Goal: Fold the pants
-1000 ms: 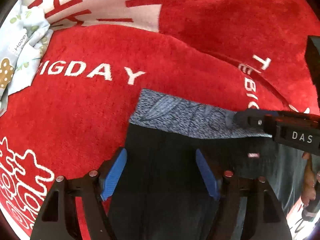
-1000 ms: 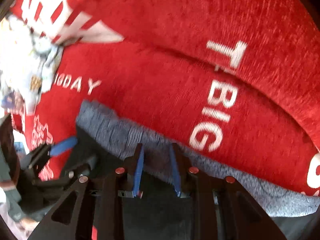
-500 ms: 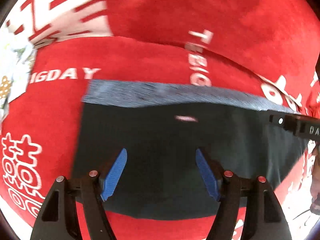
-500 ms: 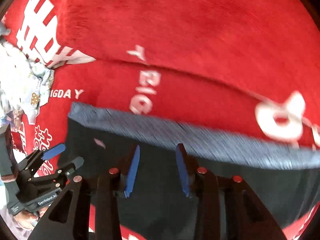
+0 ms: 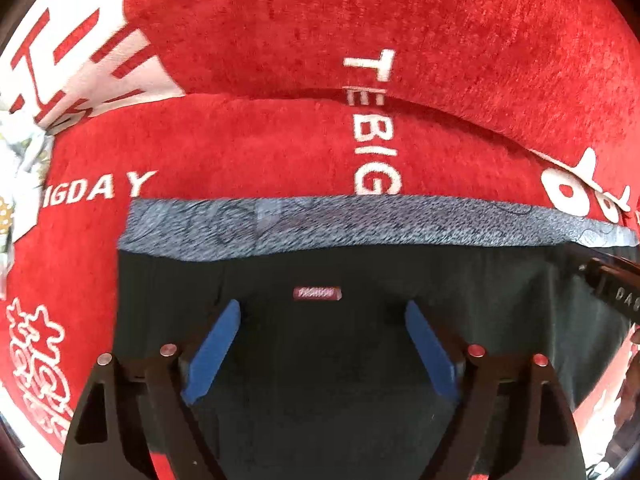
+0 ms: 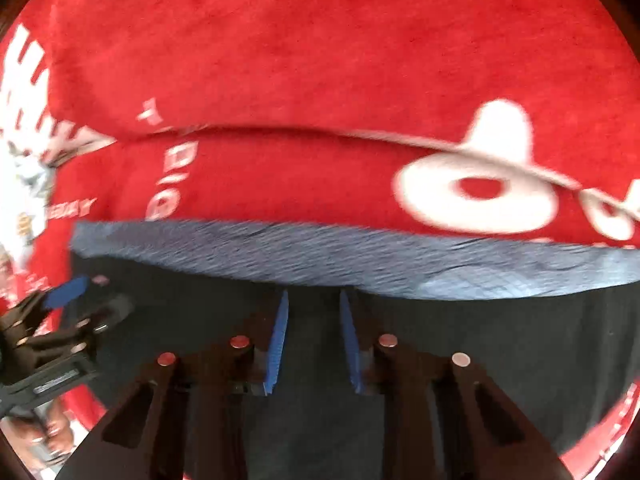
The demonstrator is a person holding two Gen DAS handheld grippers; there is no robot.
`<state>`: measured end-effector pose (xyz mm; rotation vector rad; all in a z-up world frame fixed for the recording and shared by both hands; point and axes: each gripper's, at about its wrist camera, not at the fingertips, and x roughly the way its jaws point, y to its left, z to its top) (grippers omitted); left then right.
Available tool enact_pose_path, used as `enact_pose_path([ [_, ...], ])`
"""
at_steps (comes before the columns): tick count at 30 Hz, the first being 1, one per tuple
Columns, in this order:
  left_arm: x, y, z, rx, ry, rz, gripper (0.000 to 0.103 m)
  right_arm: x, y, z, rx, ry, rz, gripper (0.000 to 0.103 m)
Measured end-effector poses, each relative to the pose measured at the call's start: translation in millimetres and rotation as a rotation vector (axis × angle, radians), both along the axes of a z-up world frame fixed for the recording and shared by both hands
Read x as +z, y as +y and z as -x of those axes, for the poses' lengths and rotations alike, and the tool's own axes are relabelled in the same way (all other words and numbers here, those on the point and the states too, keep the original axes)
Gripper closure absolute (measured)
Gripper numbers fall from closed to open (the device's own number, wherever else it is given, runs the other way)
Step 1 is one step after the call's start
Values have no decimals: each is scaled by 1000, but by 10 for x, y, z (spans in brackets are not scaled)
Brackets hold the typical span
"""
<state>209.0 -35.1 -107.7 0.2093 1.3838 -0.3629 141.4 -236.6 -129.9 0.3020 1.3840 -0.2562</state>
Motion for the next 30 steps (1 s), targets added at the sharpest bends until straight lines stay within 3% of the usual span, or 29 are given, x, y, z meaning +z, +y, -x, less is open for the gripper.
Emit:
enact_pose_path([
  [3,175,53,128,-12,-5,27,17,123,-44,135,3,-13,-87,72],
  [6,272,-12,374,-74,-13,24,17,260,211,476,129,-8,-132,71],
  [9,146,-168,720,-158,57,-26,17,50,472,929,202,122,-123,68],
  [12,135,-260,996,-222,60,-70,17,187,526,1200,210,61,-84,67],
  [17,291,-323,1218,-244,90,-45,17,234,253,1403,68,96,-173,62],
  [23,390,-632,1258,-264,83,-26,17,316,-227,1707,-144,71,-213,59],
  [30,354,-920,1481,-315,100,-43,17,356,-507,2126,-253,66,-242,55],
])
